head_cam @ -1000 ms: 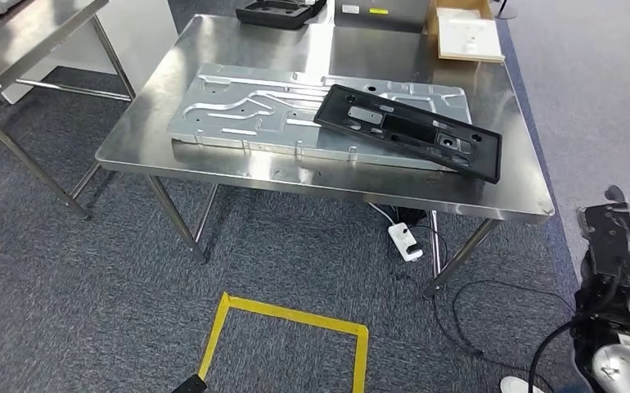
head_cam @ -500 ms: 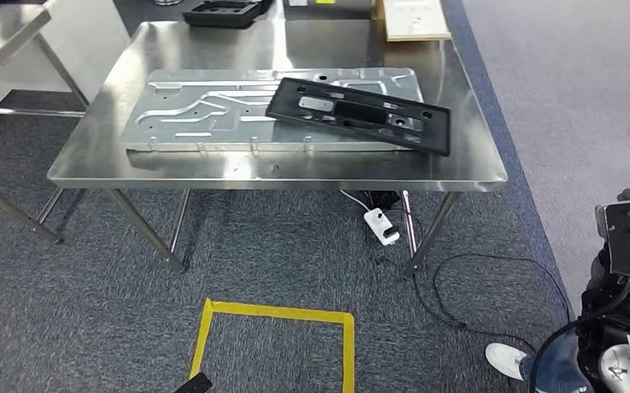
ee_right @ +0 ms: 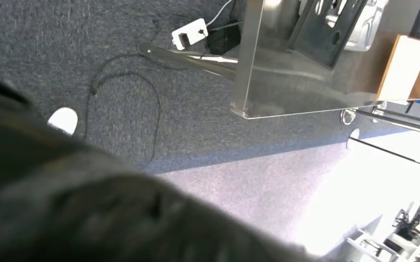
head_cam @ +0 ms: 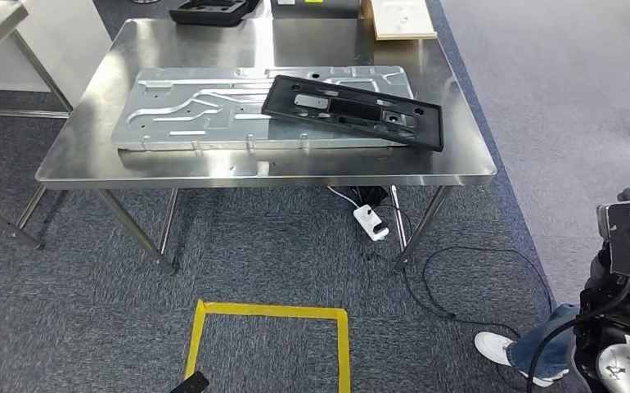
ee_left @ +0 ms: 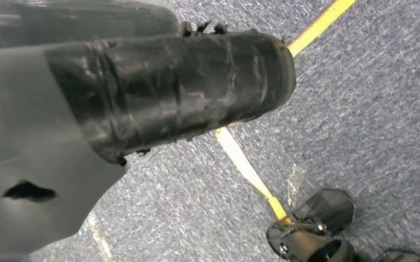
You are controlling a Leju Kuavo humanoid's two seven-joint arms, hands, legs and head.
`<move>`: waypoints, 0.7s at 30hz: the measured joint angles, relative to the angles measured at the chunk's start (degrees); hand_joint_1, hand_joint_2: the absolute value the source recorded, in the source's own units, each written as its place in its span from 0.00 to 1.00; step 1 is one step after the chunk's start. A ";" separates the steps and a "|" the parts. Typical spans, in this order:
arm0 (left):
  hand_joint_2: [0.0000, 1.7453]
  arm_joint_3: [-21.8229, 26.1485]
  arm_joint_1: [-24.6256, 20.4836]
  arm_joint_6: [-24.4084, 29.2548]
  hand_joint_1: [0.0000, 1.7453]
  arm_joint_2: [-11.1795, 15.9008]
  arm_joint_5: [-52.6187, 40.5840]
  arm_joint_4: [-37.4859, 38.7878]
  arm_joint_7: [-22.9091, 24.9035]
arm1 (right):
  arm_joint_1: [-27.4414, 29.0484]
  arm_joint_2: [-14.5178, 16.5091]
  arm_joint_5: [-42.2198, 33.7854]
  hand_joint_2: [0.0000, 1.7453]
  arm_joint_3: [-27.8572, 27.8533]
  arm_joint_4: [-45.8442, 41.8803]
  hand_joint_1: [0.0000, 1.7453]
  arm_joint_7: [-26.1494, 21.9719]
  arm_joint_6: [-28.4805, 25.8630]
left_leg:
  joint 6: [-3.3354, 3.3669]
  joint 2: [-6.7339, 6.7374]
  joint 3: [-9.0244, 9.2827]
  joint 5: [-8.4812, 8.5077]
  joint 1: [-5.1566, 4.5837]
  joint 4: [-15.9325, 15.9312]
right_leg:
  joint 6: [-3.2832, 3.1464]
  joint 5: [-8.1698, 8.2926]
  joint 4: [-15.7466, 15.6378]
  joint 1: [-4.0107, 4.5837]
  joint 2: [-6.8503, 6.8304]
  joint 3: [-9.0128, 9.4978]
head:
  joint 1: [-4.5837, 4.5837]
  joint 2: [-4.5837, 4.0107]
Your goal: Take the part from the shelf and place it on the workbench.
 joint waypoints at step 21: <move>0.00 0.00 -0.03 3.06 0.00 -1.47 0.71 0.02 5.16 | 0.13 0.37 0.11 0.00 0.12 0.45 0.00 -0.59 0.05 | -3.13 0.20 -5.42 -9.33 -0.15 15.39 | -2.18 4.88 -2.55 -0.20 -1.05 -1.84 | -0.18 0.00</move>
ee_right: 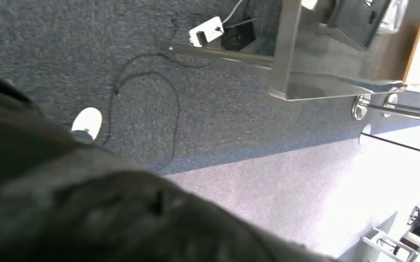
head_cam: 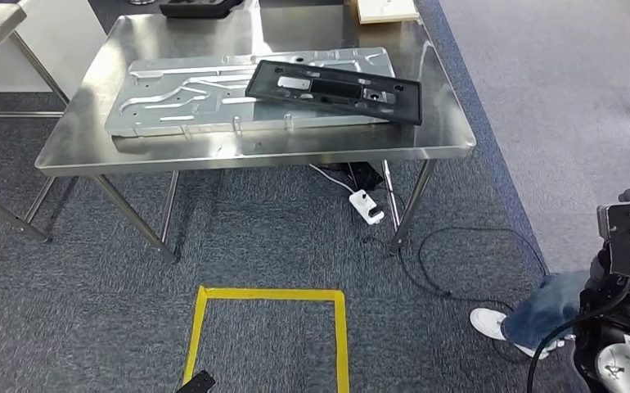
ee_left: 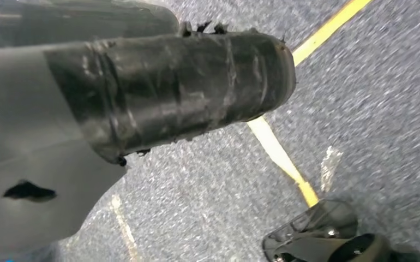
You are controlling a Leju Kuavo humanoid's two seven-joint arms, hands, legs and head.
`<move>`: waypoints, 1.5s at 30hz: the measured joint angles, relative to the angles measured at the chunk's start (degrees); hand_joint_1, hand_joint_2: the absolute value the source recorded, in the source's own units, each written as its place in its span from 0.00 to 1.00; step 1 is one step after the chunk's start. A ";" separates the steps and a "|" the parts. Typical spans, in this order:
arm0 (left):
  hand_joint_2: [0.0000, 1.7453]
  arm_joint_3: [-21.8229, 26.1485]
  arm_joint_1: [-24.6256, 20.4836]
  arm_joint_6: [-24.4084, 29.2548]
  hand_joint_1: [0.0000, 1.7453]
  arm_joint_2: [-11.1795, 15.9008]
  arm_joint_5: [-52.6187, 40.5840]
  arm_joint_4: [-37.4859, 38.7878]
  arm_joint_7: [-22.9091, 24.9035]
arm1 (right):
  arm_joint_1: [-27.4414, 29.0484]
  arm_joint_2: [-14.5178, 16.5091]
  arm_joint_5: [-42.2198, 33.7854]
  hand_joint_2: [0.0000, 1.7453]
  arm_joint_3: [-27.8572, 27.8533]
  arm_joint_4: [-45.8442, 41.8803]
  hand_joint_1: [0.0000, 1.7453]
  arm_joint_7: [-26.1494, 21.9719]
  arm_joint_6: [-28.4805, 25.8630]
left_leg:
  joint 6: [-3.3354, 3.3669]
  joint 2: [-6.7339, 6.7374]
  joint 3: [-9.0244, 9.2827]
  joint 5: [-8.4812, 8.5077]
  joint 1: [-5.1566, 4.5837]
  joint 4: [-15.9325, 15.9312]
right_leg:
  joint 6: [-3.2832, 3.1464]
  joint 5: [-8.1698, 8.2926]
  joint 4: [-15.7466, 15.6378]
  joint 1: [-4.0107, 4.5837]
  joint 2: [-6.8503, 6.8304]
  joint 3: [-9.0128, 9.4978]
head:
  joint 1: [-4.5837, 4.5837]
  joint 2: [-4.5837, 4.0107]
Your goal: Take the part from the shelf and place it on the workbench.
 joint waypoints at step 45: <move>0.00 0.00 -0.25 -0.38 0.00 0.07 -0.41 0.02 -1.38 | 0.50 1.15 -5.39 0.00 -0.07 0.60 0.00 -2.38 0.01 | 3.28 1.39 5.28 8.78 0.07 -15.28 | 3.36 -10.69 14.59 -0.01 0.56 -2.57 | 0.55 0.00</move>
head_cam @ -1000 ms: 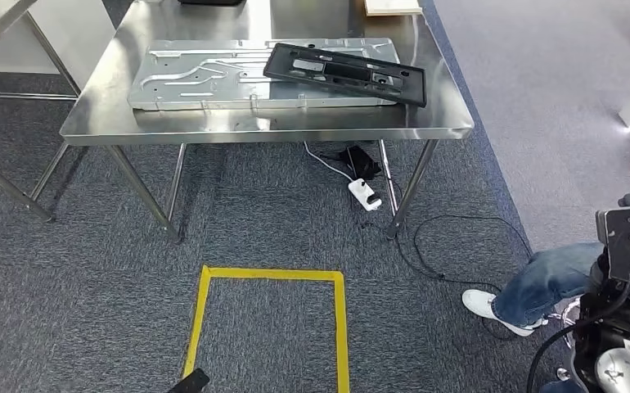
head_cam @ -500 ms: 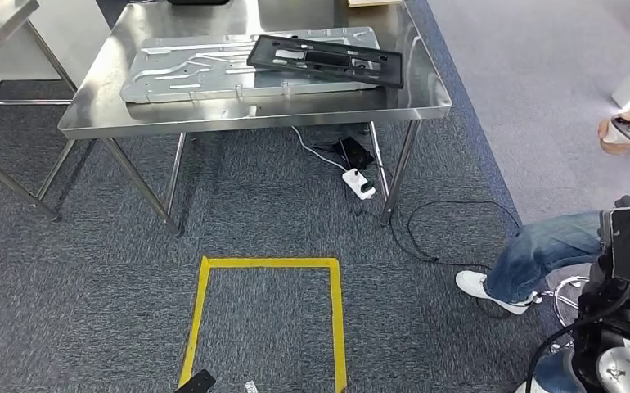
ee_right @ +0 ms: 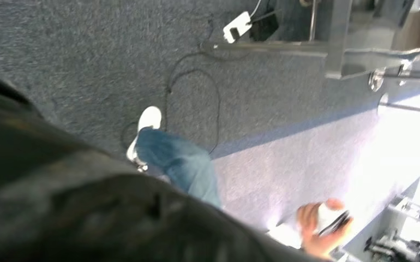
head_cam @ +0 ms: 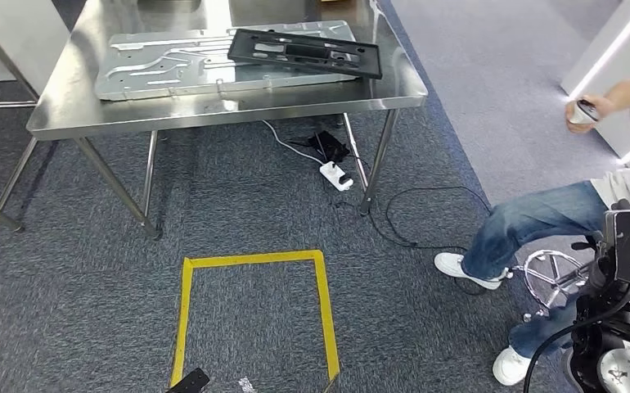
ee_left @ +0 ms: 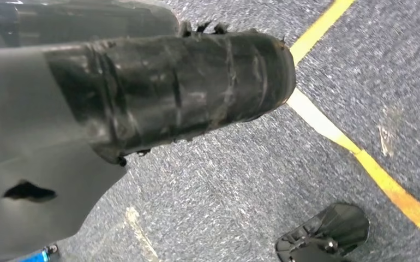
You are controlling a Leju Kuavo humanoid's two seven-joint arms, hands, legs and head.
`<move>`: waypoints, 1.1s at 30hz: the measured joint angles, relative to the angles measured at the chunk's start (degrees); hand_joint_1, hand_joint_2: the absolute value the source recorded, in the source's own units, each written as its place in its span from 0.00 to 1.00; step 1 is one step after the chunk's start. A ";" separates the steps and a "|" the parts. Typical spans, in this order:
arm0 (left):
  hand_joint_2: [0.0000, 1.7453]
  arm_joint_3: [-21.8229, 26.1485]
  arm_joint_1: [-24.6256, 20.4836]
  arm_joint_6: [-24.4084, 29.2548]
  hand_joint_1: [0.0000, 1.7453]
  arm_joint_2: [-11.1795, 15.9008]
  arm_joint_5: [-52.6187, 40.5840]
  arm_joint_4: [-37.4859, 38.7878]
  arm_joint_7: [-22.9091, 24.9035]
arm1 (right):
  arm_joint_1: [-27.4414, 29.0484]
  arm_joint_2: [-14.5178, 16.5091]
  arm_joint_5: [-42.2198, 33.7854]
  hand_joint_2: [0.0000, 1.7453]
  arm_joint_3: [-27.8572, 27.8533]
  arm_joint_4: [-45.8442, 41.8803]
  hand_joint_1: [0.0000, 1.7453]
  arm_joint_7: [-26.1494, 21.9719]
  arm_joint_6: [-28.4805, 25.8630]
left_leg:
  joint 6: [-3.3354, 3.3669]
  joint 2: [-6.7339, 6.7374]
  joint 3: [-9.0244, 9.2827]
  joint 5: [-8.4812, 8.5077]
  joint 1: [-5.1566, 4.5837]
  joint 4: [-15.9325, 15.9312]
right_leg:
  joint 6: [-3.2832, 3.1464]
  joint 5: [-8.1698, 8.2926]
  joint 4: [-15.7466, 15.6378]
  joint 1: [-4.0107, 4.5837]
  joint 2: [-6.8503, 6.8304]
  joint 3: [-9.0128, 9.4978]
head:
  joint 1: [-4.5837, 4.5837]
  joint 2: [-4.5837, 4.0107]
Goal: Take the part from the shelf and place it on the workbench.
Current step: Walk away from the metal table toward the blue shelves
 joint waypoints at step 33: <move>0.00 0.00 0.04 -0.24 0.00 -0.15 0.33 0.00 -0.26 | -0.03 -0.25 -0.17 0.00 0.16 0.41 0.00 0.03 -0.51 | -0.12 1.30 0.31 0.53 0.13 -0.68 | 0.00 3.86 -3.38 -0.13 -0.78 0.42 | 0.32 0.00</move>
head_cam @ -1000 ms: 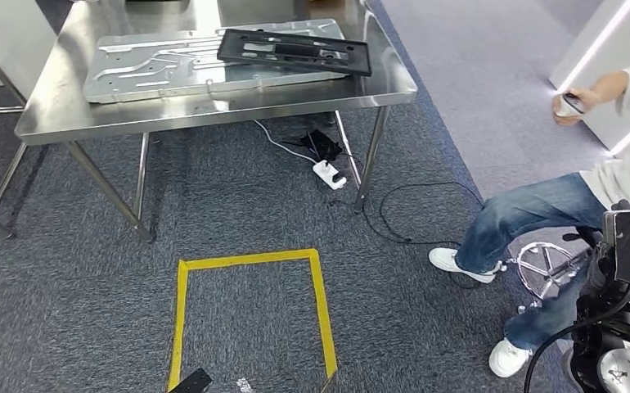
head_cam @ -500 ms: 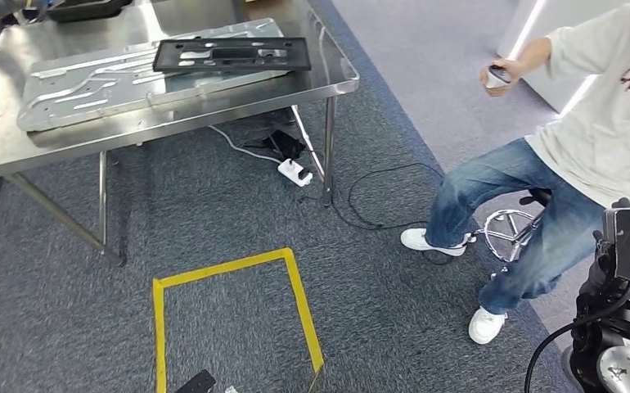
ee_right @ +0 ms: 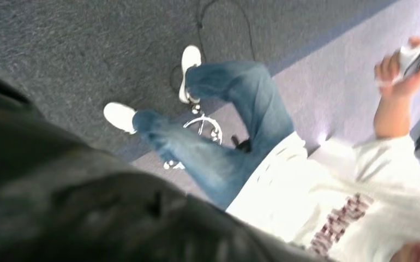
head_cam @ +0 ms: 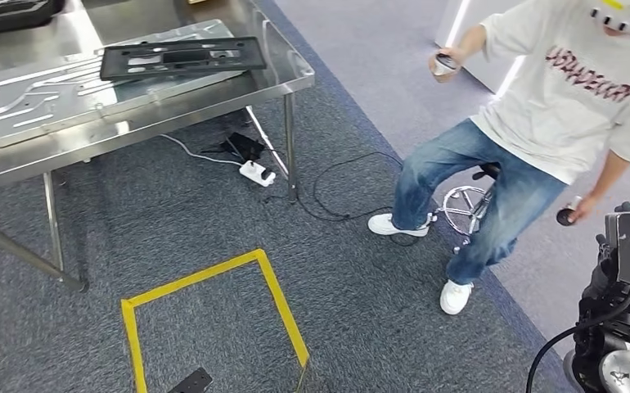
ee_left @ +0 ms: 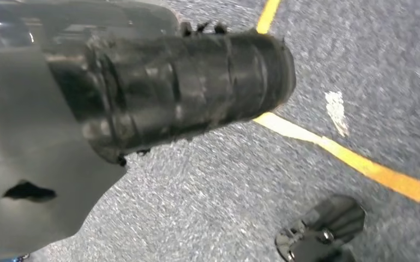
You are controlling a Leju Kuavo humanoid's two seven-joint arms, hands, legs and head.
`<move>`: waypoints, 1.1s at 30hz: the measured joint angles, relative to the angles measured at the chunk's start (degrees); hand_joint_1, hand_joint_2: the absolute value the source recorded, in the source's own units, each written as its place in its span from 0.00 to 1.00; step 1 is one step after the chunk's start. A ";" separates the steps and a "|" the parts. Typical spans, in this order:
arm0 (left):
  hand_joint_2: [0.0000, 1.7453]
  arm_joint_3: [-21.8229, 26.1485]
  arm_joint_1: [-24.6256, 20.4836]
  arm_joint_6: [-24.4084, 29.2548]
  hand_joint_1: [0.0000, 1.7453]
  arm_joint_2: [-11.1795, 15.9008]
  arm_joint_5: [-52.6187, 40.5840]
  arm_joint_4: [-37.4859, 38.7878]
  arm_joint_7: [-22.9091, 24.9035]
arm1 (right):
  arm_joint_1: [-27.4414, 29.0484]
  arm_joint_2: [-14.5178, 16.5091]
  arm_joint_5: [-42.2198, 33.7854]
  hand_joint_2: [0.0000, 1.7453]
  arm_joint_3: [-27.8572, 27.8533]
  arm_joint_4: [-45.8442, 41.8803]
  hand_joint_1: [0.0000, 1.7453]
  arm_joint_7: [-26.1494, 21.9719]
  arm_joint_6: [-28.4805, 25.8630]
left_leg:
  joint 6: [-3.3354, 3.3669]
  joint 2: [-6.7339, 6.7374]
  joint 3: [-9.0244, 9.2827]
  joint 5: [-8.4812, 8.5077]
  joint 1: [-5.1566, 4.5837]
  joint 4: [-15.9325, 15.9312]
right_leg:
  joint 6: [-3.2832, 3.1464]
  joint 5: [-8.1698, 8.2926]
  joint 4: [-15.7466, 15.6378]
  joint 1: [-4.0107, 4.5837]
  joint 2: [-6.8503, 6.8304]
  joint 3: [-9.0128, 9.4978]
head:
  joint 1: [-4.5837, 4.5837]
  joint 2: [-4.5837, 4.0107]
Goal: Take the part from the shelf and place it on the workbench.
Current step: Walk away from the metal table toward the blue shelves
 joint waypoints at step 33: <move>0.00 -0.02 0.36 0.62 0.00 0.11 -0.02 0.00 -0.02 | 3.73 0.57 -3.53 0.00 -0.20 0.72 0.00 -3.31 -0.46 | 0.29 -2.09 1.00 -0.51 -0.10 -0.15 | -0.69 -0.36 0.19 0.33 0.88 -1.54 | 0.26 0.00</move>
